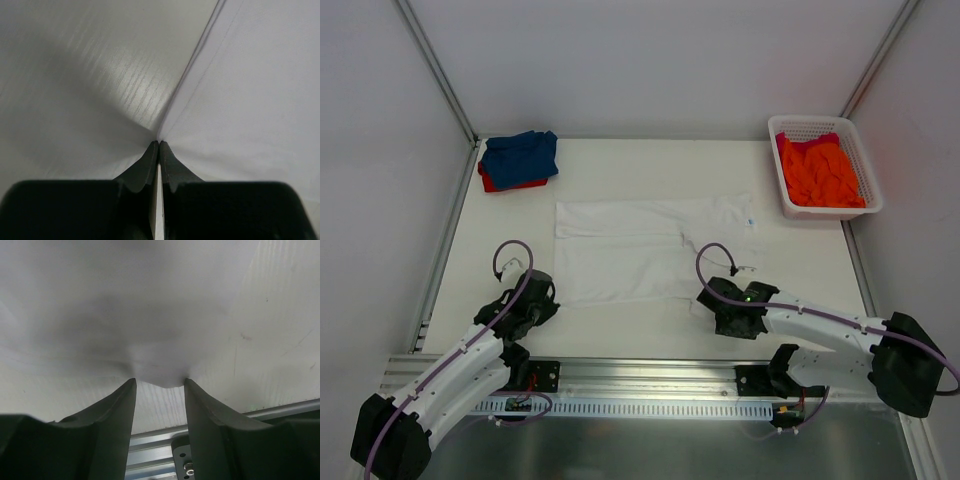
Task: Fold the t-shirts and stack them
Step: Fold the tshirt
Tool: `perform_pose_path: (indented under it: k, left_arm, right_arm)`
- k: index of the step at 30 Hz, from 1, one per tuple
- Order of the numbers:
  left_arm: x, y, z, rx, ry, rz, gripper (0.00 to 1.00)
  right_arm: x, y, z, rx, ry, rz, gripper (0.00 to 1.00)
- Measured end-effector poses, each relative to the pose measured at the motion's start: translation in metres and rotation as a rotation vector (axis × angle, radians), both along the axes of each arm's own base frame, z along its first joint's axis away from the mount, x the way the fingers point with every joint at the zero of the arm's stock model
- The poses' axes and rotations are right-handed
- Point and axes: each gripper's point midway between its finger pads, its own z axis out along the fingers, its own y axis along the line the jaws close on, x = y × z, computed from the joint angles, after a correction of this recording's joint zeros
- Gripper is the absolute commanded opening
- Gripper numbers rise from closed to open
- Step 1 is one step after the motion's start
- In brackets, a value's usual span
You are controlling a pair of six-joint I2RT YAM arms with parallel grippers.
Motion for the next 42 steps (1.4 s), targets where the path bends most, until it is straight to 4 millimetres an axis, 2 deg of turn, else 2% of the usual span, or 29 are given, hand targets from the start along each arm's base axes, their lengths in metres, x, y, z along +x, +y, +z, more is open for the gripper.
perform_pose_path:
  k: [9,11,17,31,35,42]
  left_arm:
    - [0.0,0.0,0.0,0.0,0.001,-0.003,0.0]
    - [0.0,0.0,0.0,0.0,0.001,-0.004,0.0]
    - [0.0,0.0,0.0,0.0,0.002,-0.006,0.0]
    - [0.0,-0.001,0.002,0.002,-0.008,-0.014,0.0]
    - [0.003,-0.002,0.008,0.006,-0.019,-0.027,0.0]
    - [0.022,-0.009,0.043,-0.005,-0.1,-0.046,0.0]
  right_arm:
    - [0.009,0.015,-0.01,0.025,-0.027,-0.021,0.47]
    - [0.012,0.017,-0.01,0.028,-0.038,-0.023,0.44]
    - [0.019,0.021,-0.01,0.032,-0.062,-0.022,0.0]
    - [0.019,0.018,-0.006,0.013,-0.068,-0.009,0.0]
    - [0.027,0.021,0.012,0.014,-0.099,0.014,0.0]
    - [0.046,0.032,0.047,0.035,-0.185,0.05,0.0]
